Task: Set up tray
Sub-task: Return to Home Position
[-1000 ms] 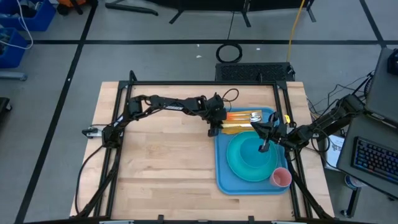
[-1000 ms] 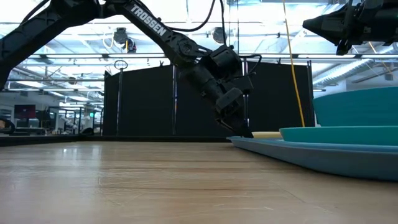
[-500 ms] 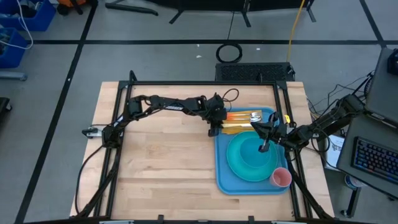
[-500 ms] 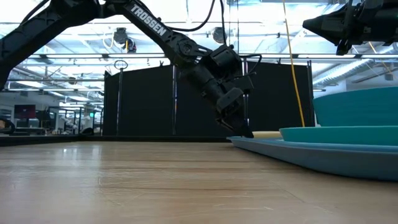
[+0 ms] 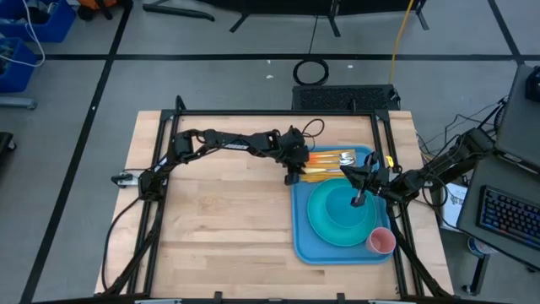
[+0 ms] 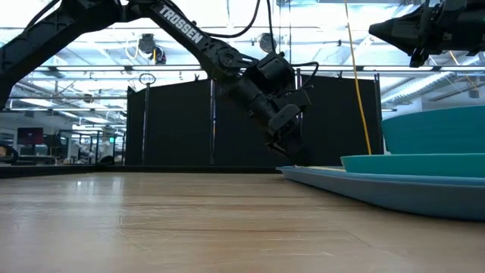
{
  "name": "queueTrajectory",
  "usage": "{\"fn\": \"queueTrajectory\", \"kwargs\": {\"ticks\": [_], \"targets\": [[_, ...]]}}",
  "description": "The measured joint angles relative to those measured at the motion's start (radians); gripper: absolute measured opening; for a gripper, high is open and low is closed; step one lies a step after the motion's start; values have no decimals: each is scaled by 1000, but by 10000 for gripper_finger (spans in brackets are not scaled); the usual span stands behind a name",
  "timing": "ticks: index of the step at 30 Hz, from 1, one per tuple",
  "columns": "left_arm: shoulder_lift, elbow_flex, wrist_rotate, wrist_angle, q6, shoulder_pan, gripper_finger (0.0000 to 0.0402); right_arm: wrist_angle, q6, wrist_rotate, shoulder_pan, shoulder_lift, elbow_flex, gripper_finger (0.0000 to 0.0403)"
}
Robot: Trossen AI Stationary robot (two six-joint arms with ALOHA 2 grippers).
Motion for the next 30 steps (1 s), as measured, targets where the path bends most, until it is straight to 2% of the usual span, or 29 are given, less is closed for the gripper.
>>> {"fn": "queueTrajectory", "kwargs": {"ticks": [10,13,17,19,21,26,30], "targets": [[-6,0,16,3,-1,13,139,0,0,0,0,0,0,0],[-7,0,5,-4,11,24,102,0,0,0,0,0,0,0],[-38,-1,1,-17,23,51,17,0,0,0,0,0,0,0],[-64,-1,3,-32,24,69,11,-2,0,0,0,0,0,0],[-91,-1,42,-54,38,89,6,-4,0,0,0,0,0,0],[-171,-2,238,-126,76,150,3,-5,0,0,0,0,0,0],[-251,-55,257,-108,80,201,2,-5,0,0,0,0,0,0]]}}
